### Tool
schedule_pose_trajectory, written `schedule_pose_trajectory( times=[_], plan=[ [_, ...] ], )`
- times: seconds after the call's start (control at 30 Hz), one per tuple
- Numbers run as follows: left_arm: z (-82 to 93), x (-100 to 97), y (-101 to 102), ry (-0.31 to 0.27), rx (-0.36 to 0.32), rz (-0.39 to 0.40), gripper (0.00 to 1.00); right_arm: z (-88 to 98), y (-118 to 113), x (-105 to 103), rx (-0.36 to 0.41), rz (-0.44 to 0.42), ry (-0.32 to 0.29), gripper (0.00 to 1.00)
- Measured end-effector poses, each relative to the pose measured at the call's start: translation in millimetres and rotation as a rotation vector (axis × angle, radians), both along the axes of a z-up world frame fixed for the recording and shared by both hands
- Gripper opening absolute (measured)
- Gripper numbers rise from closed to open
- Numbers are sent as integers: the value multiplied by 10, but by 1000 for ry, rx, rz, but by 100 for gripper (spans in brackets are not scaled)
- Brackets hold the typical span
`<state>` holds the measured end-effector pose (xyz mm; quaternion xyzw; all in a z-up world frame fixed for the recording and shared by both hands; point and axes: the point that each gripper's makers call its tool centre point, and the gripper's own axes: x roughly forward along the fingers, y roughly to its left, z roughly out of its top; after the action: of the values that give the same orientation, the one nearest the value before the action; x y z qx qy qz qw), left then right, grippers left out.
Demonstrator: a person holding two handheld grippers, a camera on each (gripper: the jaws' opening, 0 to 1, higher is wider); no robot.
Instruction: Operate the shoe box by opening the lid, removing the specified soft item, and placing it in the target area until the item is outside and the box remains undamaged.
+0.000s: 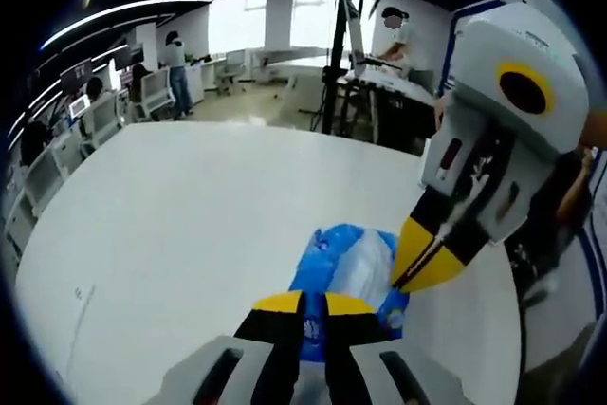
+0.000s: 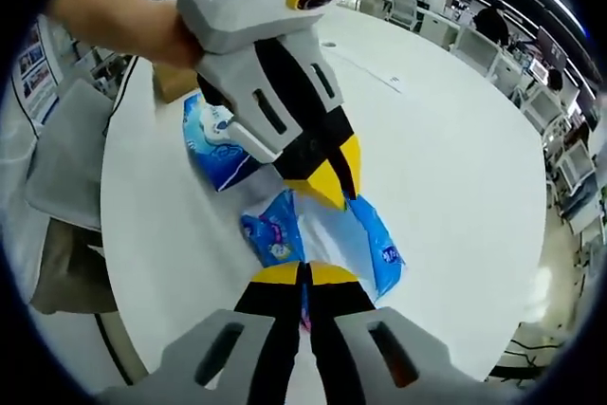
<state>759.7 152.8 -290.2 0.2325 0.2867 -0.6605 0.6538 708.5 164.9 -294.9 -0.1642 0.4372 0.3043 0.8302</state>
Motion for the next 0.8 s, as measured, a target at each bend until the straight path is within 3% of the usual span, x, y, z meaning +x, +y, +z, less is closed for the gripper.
schedule_pose_trajectory(
  times=[0.27,0.6,0.8],
  plan=[
    [54,10,26,-12,-11,0,12,4,14,-30,1,3,13,16],
    [315,-31,109,-14,-44,9,21,140,1,-22,-22,-2,-1,25],
    [464,-67,259,-11,-56,5,27,268,59,-52,-40,-2,-16,32]
  ],
)
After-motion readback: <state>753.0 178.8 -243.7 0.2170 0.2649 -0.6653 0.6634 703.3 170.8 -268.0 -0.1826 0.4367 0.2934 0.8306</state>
